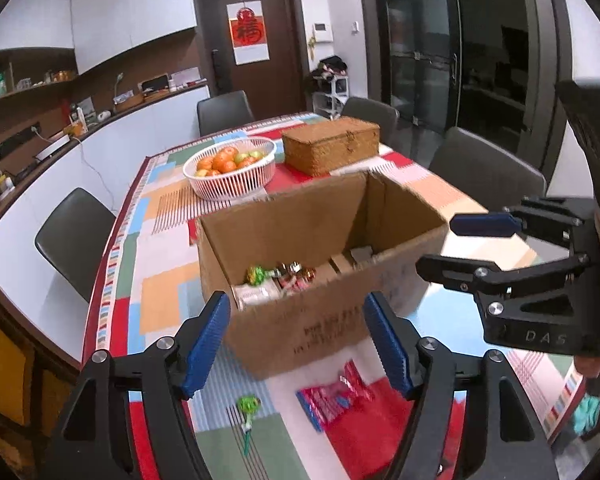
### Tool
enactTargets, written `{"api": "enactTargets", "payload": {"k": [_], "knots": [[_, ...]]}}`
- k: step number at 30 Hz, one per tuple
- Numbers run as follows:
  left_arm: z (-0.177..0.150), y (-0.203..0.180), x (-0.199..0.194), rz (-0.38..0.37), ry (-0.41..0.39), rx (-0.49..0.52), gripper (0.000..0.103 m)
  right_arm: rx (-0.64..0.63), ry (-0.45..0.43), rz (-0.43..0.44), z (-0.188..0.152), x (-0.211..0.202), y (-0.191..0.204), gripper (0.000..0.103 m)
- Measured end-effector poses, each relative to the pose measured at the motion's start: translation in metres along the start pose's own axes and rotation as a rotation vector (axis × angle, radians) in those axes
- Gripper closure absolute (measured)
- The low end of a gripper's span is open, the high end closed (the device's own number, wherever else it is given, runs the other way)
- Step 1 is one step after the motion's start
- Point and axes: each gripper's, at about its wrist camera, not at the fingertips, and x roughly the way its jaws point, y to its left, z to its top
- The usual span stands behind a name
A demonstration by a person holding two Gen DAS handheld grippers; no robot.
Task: Organize snacks
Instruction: 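Grasp the pink wrapped bag with the left tool while the right tool grasps the yellow-green candy packet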
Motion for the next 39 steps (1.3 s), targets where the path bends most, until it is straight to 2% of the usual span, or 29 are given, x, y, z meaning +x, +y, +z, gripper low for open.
{"api": "enactTargets", "payload": {"k": [8, 16, 23, 30, 39], "knots": [[-0.031, -0.012, 0.017, -0.025, 0.102, 0.042, 0.034, -0.036, 0.094, 0.014, -0.032, 0.010, 0.009, 0.050], [-0.061, -0.020, 0.036, -0.047, 0.205, 0.066, 0.033, -0.014, 0.199, 0.036, -0.062, 0.031, 0.008, 0.050], [-0.084, -0.024, 0.064, -0.093, 0.308, 0.092, 0.033, -0.030, 0.296, 0.036, -0.085, 0.055, 0.009, 0.050], [-0.092, -0.025, 0.096, -0.118, 0.380, 0.117, 0.033, -0.049, 0.360, 0.012, -0.096, 0.079, 0.005, 0.050], [-0.089, -0.030, 0.125, -0.131, 0.421, 0.144, 0.033, -0.036, 0.422, 0.013, -0.109, 0.104, -0.006, 0.050]]}}
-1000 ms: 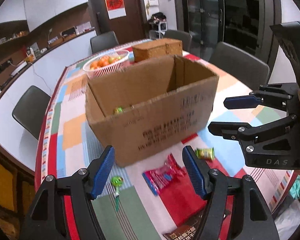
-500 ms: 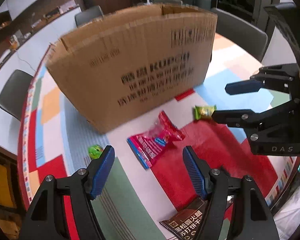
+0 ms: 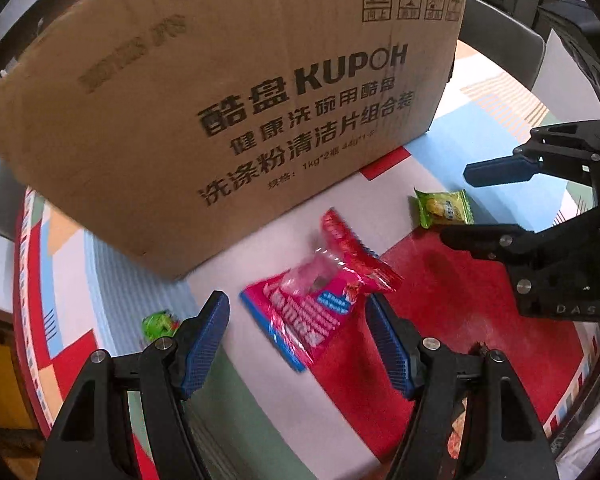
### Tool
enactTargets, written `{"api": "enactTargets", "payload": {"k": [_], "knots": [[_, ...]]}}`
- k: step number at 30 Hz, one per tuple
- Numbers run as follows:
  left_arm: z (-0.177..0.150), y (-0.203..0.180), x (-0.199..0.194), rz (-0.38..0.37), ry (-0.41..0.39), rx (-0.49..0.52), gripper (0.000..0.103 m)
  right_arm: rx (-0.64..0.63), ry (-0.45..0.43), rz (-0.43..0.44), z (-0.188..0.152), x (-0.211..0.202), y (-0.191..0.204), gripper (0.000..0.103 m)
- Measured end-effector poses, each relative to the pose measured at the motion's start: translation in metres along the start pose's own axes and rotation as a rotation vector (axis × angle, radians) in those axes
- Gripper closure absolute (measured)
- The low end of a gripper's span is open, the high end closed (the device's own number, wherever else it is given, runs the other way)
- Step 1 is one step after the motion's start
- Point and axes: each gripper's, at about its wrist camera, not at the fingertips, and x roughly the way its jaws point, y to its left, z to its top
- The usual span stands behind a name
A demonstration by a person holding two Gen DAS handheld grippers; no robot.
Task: Organize snacks
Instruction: 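Grasp the pink wrapped bag with the left tool while the right tool grasps the yellow-green candy packet, then lift both snacks over the box and open both tools to drop them in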
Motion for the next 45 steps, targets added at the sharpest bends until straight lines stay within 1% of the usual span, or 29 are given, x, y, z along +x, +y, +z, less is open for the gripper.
{"api": "enactTargets", "payload": {"k": [4, 10, 11, 13, 15, 17, 19, 20, 22, 24, 27, 31, 40, 45], "knots": [[0.006, -0.001, 0.009, -0.012, 0.015, -0.011, 0.033, 0.014, 0.002, 0.019, 0.001, 0.006, -0.004, 0.050], [0.009, 0.005, 0.013, -0.060, 0.005, -0.081, 0.034, 0.034, -0.013, 0.037, 0.003, 0.008, -0.011, 0.051], [0.009, 0.006, 0.013, -0.066, 0.003, -0.093, 0.034, 0.038, -0.013, 0.042, 0.003, 0.008, -0.012, 0.054], [0.009, 0.009, 0.014, -0.076, 0.001, -0.117, 0.035, 0.042, -0.012, 0.055, 0.003, 0.009, -0.013, 0.057], [0.009, 0.011, 0.015, -0.088, -0.001, -0.137, 0.045, 0.040, -0.020, 0.055, 0.003, 0.009, -0.012, 0.059], [0.023, 0.012, 0.020, -0.095, 0.005, -0.147, 0.051, 0.039, -0.026, 0.053, 0.003, 0.008, -0.012, 0.068], [0.023, 0.011, 0.021, -0.086, 0.001, -0.151, 0.056, 0.038, -0.029, 0.049, 0.002, 0.008, -0.011, 0.074], [0.023, 0.012, 0.021, -0.084, -0.001, -0.153, 0.062, 0.038, -0.031, 0.046, 0.002, 0.008, -0.011, 0.078], [0.020, 0.012, 0.023, -0.097, -0.004, -0.164, 0.063, 0.038, -0.033, 0.046, 0.001, 0.007, -0.011, 0.079], [0.017, 0.010, 0.022, -0.103, -0.005, -0.172, 0.068, 0.045, -0.036, 0.047, 0.002, 0.010, -0.006, 0.081], [0.013, 0.008, 0.018, -0.103, -0.014, -0.186, 0.070, 0.057, -0.045, 0.052, 0.000, 0.008, -0.005, 0.082], [0.008, 0.002, 0.006, -0.101, -0.045, -0.204, 0.070, 0.065, -0.067, 0.049, -0.002, -0.001, -0.005, 0.082], [0.003, -0.006, -0.035, -0.084, -0.142, -0.233, 0.070, 0.079, -0.133, 0.055, -0.009, -0.034, -0.004, 0.082], [-0.001, -0.001, -0.066, -0.078, -0.208, -0.241, 0.070, 0.080, -0.184, 0.054, -0.009, -0.056, -0.003, 0.082]]}}
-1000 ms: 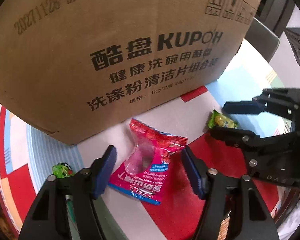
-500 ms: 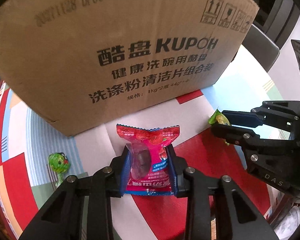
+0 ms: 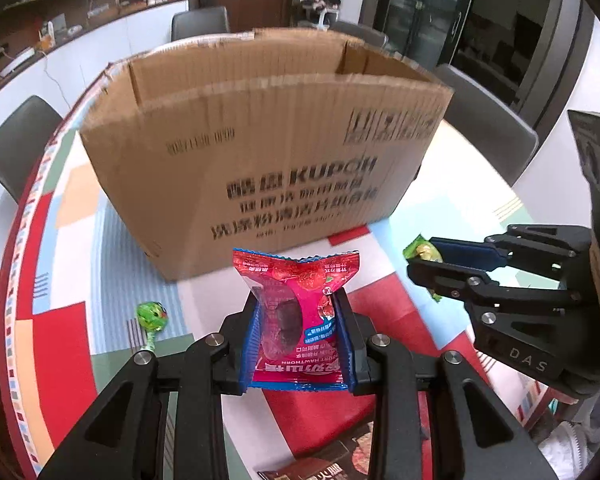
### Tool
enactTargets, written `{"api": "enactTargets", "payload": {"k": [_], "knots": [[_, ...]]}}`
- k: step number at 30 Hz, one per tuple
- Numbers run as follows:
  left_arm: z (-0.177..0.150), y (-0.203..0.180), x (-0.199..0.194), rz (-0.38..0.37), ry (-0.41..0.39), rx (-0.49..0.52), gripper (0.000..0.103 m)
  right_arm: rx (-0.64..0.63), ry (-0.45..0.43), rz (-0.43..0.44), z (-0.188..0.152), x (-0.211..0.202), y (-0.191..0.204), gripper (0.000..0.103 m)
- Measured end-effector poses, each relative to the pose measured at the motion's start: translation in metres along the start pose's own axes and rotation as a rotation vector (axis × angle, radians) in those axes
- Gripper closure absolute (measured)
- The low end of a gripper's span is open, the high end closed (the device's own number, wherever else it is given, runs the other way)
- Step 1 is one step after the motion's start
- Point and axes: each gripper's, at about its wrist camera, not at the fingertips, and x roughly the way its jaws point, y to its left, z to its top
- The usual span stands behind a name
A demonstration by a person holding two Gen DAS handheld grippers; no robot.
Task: Organize snacks
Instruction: 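Lift both snacks over the box and open both tools to drop them in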
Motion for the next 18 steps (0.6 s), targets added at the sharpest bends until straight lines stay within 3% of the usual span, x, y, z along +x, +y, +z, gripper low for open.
{"api": "enactTargets", "payload": {"k": [18], "knots": [[0.055, -0.001, -0.086, 0.051, -0.268, 0.024, 0.070, 0.014, -0.252, 0.035, 0.047, -0.067, 0.016, 0.082]]}}
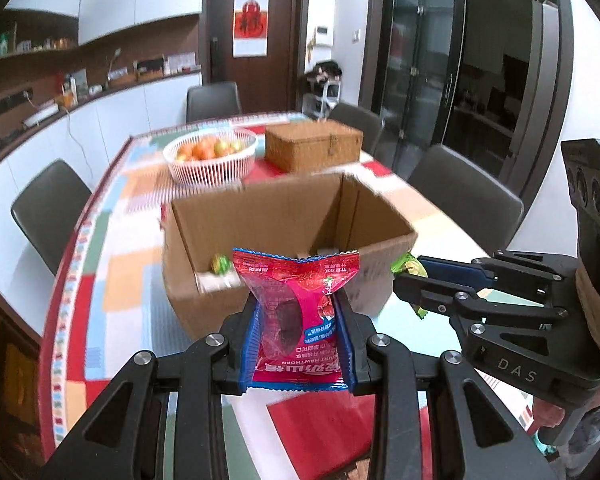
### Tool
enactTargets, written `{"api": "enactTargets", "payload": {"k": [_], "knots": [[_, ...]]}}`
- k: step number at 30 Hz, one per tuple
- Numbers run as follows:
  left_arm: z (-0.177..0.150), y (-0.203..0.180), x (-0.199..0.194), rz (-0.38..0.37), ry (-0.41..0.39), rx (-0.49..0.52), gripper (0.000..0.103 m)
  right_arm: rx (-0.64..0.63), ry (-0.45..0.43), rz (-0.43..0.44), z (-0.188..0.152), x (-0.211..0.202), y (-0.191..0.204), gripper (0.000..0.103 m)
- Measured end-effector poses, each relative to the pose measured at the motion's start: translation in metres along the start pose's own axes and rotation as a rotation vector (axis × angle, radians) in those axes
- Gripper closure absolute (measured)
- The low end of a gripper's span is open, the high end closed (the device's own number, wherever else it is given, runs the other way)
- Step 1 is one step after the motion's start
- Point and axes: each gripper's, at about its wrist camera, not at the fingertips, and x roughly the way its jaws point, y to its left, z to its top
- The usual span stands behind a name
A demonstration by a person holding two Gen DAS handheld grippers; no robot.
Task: Organize snacks
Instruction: 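Lift both snacks over the box and open both tools to drop them in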
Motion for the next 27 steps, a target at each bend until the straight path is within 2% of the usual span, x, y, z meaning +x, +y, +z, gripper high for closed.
{"api": "enactTargets", "payload": {"k": [8, 13, 19, 27], "knots": [[0.029, 0.007, -0.015, 0.023, -0.080, 0.012, 0.070, -0.009, -0.093, -0.013, 0.034, -0.014, -0.001, 0.082], [0.045, 0.011, -0.015, 0.028, -0.099, 0.014, 0.070, -0.007, -0.123, -0.017, 0.050, -0.016, -0.004, 0.082], [0.060, 0.020, 0.001, 0.030, -0.082, 0.000, 0.070, -0.015, -0.131, -0.019, 0.069, -0.008, -0.006, 0.082], [0.071, 0.031, 0.034, 0.019, -0.014, -0.021, 0.070, -0.008, -0.108, -0.021, 0.084, 0.012, -0.016, 0.082]]}}
